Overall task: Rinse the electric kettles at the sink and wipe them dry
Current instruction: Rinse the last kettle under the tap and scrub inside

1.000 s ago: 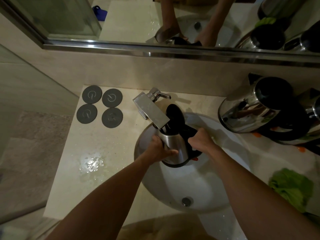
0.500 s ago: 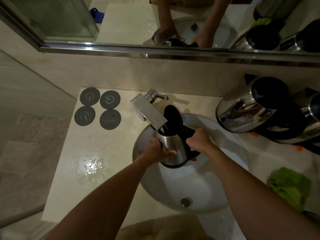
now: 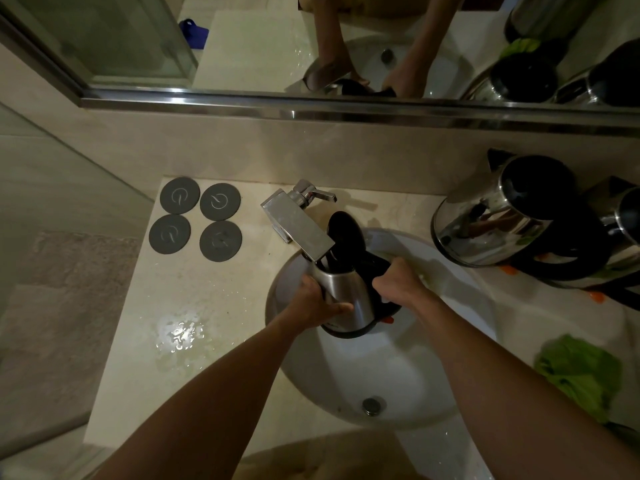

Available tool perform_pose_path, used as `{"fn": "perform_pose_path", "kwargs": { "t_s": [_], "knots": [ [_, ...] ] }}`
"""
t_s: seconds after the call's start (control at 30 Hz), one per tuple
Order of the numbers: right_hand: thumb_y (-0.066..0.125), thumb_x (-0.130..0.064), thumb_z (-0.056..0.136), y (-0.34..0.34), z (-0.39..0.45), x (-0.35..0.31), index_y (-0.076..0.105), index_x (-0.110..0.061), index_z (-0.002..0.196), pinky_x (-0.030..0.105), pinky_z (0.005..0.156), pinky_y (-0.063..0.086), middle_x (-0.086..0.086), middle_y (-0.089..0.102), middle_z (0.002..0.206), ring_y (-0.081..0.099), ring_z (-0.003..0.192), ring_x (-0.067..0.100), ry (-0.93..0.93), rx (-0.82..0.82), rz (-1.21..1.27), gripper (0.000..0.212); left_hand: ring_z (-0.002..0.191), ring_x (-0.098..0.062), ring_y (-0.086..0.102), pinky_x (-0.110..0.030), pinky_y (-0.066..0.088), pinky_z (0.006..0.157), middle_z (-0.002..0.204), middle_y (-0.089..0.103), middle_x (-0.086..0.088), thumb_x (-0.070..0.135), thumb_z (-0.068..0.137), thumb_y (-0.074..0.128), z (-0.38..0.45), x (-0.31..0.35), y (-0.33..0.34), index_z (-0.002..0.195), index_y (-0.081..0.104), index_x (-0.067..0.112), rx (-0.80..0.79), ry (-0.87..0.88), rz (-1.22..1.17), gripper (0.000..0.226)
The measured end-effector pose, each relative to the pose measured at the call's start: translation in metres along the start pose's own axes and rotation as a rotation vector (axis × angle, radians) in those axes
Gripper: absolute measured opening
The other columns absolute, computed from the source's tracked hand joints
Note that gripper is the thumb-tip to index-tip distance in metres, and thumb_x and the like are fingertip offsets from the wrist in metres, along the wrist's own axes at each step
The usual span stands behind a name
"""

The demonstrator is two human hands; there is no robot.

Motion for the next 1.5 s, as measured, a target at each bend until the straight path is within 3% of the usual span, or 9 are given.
{"fn": "perform_pose_path", "kwargs": {
  "t_s": [0.33,0.47,0.63,0.87,1.03,1.27,1.4,1.5],
  "knots": [
    [0.058,-0.006,0.077,-0.001,-0.001,0.000,0.056,-0.005,0.094,0.032,0.067,0.048,0.009,0.062,0.082,0.063,0.084,0.029,0.015,0.006,0.010,0.017,0.133,-0.029,0.044,-0.036,0.042,0.106,0.146,0.042,-0.016,0.042,0.071,0.085,0.003,-0.004,0.002,0.145,0.019,0.002,-0.017,-0.023,-0.022,0.107],
    [0.059,-0.006,0.076,-0.001,0.000,0.002,0.057,-0.004,0.101,0.033,0.069,0.048,0.011,0.064,0.089,0.063,0.089,0.031,0.020,0.009,0.029,0.025,0.131,-0.029,0.045,-0.035,0.044,0.104,0.145,0.043,-0.015,0.044,0.071,0.085,0.003,-0.004,0.002,0.145,0.020,0.003,-0.018,-0.022,-0.017,0.107],
    [0.058,-0.004,0.078,0.002,-0.002,0.008,0.059,-0.004,0.094,0.025,0.056,0.043,0.008,0.063,0.083,0.064,0.086,0.028,0.027,0.002,0.054,0.017,0.131,-0.029,0.045,-0.039,0.044,0.106,0.145,0.043,-0.015,0.046,0.070,0.085,0.004,-0.004,0.002,0.146,0.018,0.004,-0.031,-0.019,-0.003,0.110],
    [0.059,-0.003,0.082,0.001,-0.006,0.013,0.050,-0.009,0.099,0.033,0.073,0.046,0.007,0.057,0.089,0.058,0.091,0.028,0.030,0.031,0.065,0.020,0.130,-0.030,0.046,-0.040,0.043,0.106,0.143,0.044,-0.016,0.043,0.068,0.087,0.002,-0.001,0.004,0.144,0.022,0.002,-0.010,0.020,-0.005,0.108],
    [0.061,-0.010,0.074,0.006,-0.005,0.022,0.054,-0.004,0.102,0.045,0.079,0.059,0.013,0.065,0.098,0.067,0.092,0.032,0.038,0.025,0.079,0.030,0.133,-0.028,0.044,-0.037,0.044,0.105,0.144,0.043,-0.013,0.034,0.066,0.089,-0.002,-0.005,0.008,0.145,0.020,0.007,0.010,0.010,-0.101,0.108],
    [0.059,-0.009,0.075,0.017,-0.004,0.036,0.060,0.000,0.105,0.025,0.053,0.042,0.017,0.065,0.098,0.064,0.086,0.031,0.052,0.016,0.101,0.032,0.132,-0.028,0.045,-0.029,0.041,0.098,0.142,0.044,-0.011,0.026,0.065,0.091,-0.004,-0.009,0.011,0.141,0.022,0.010,0.031,-0.014,-0.172,0.104],
    [0.059,-0.006,0.075,0.020,-0.006,0.042,0.058,-0.002,0.090,0.024,0.049,0.040,0.015,0.062,0.087,0.059,0.071,0.027,0.044,0.024,0.107,0.015,0.130,-0.028,0.044,-0.025,0.039,0.095,0.140,0.044,-0.011,0.023,0.065,0.091,-0.007,-0.009,0.013,0.140,0.024,0.009,0.044,-0.004,-0.189,0.101],
    [0.059,-0.015,0.068,0.020,-0.005,0.043,0.060,-0.001,0.093,0.024,0.048,0.040,0.015,0.061,0.086,0.059,0.069,0.026,0.026,0.019,0.111,0.028,0.131,-0.027,0.043,-0.028,0.040,0.098,0.140,0.044,-0.011,0.024,0.066,0.090,-0.010,-0.009,0.014,0.140,0.023,0.010,0.050,-0.009,-0.206,0.101]
  ]
}}
Point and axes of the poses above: each hand's wrist, its own z-axis towards the middle knuckle, its own y-axis out of the palm, x = y × z, the point moved 7 cm from there along z, towards the middle knuckle
